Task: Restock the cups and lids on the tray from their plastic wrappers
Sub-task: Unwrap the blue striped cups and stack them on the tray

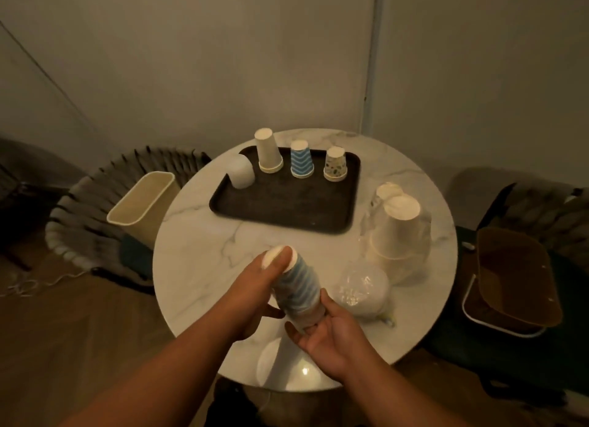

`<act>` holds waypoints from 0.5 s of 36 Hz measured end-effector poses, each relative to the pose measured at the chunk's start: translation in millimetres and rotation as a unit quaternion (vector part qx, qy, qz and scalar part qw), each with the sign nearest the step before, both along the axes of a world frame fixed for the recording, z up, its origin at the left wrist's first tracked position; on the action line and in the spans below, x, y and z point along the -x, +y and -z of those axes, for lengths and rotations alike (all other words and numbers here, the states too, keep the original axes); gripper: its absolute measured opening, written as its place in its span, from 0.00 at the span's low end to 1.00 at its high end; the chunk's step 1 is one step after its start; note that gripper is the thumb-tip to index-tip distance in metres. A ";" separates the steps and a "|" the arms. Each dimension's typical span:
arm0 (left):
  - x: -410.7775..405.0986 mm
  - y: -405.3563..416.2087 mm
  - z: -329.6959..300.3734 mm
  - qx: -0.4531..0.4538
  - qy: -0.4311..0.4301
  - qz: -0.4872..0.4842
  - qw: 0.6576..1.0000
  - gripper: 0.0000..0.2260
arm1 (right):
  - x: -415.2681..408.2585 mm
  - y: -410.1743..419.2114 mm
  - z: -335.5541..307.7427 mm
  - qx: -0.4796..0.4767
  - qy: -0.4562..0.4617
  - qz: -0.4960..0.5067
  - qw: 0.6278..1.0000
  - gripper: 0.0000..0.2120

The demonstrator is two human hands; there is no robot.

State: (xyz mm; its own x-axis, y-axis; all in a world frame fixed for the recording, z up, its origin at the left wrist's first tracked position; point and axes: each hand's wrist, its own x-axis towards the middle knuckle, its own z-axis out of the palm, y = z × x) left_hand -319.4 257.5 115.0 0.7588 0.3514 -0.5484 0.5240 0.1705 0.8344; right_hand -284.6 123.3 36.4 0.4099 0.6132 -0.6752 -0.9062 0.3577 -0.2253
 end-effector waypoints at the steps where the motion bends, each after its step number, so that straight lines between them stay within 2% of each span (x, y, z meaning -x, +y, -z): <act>1: -2.7 4.4 2.7 -0.033 -0.011 0.008 0.999 0.37 | -2.5 6.6 0.5 0.005 -0.003 0.010 1.000 0.18; 3: -9.3 14.5 9.5 -0.093 -0.044 0.042 0.994 0.29 | -8.7 20.6 5.1 0.025 -0.008 0.030 0.999 0.16; 5: -17.0 28.1 18.8 -0.108 -0.070 0.057 0.990 0.23 | -15.8 36.1 12.9 0.046 -0.014 0.043 0.998 0.15; 11: -57.1 98.2 48.2 -0.164 -0.079 0.133 0.974 0.29 | -36.6 97.3 29.9 0.158 -0.069 0.088 0.981 0.15; 14: -71.7 128.9 66.1 -0.203 -0.085 0.183 0.958 0.28 | -39.1 124.3 35.3 0.242 -0.098 0.098 0.960 0.14; 18: -81.6 153.1 77.8 -0.238 -0.091 0.248 0.935 0.24 | -39.5 143.4 36.9 0.311 -0.109 0.090 0.940 0.04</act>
